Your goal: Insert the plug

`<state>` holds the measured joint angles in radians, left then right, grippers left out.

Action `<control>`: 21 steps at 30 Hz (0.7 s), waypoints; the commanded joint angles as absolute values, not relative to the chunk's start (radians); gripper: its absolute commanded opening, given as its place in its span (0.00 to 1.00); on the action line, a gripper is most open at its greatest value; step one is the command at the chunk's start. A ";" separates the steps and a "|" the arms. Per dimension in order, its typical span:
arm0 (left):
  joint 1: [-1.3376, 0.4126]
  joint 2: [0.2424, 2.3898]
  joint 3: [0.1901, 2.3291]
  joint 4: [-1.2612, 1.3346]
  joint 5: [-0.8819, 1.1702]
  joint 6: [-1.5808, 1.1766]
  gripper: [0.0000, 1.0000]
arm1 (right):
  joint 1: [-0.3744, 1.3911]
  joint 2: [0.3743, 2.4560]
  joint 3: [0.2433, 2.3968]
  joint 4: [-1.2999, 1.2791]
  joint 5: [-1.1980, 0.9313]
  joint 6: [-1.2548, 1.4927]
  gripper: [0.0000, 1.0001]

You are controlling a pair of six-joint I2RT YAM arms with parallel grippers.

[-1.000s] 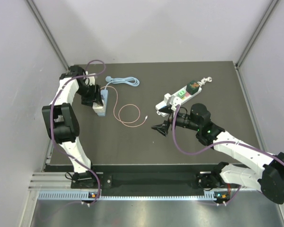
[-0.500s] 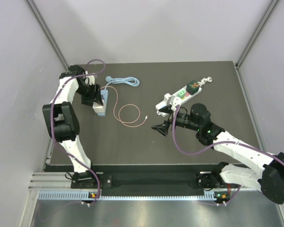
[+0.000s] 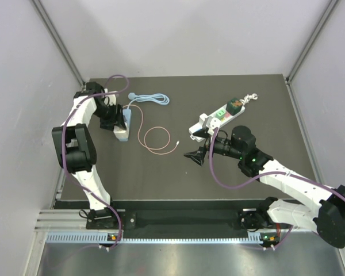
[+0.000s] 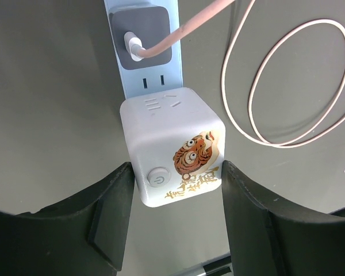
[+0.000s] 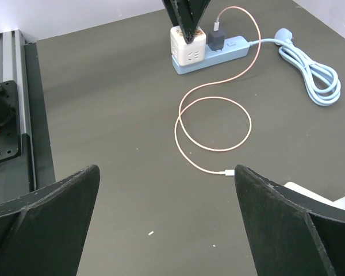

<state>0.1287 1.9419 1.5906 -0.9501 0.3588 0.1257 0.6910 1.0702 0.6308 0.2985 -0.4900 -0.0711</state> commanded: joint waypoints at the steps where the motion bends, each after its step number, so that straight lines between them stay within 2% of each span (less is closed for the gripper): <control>1: 0.123 2.045 1.517 -0.896 0.264 0.153 0.04 | 0.689 1.062 0.669 0.322 -0.485 -0.089 1.00; 4: 0.121 1.988 1.525 -0.896 0.256 0.153 0.25 | 0.689 1.063 0.670 0.324 -0.486 -0.089 1.00; 8: 0.123 1.921 1.581 -0.919 0.252 0.141 0.39 | 0.689 1.063 0.687 0.304 -0.488 -0.086 1.00; 10: 0.121 1.899 1.627 -0.939 0.287 0.135 0.57 | 0.689 1.052 0.696 0.284 -0.485 -0.084 1.00; 11: 0.121 1.888 1.638 -0.939 0.299 0.130 0.75 | 0.689 1.049 0.698 0.281 -0.479 -0.084 1.00; 14: 0.115 1.847 1.680 -0.917 0.314 0.112 0.97 | 0.690 1.008 0.672 0.294 -0.440 -0.071 1.00; 19: 0.115 1.795 1.724 -0.881 0.291 0.066 0.98 | 0.692 1.005 0.686 0.262 -0.375 -0.026 1.00; 21: 0.112 1.772 1.726 -0.855 0.278 0.028 0.98 | 0.692 1.002 0.727 0.185 -0.272 0.044 1.00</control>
<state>0.1173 1.8626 1.6787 -0.9234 0.2958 0.0788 0.6910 1.0191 0.6460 0.2527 -0.3985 -0.0326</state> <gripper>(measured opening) 0.983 0.996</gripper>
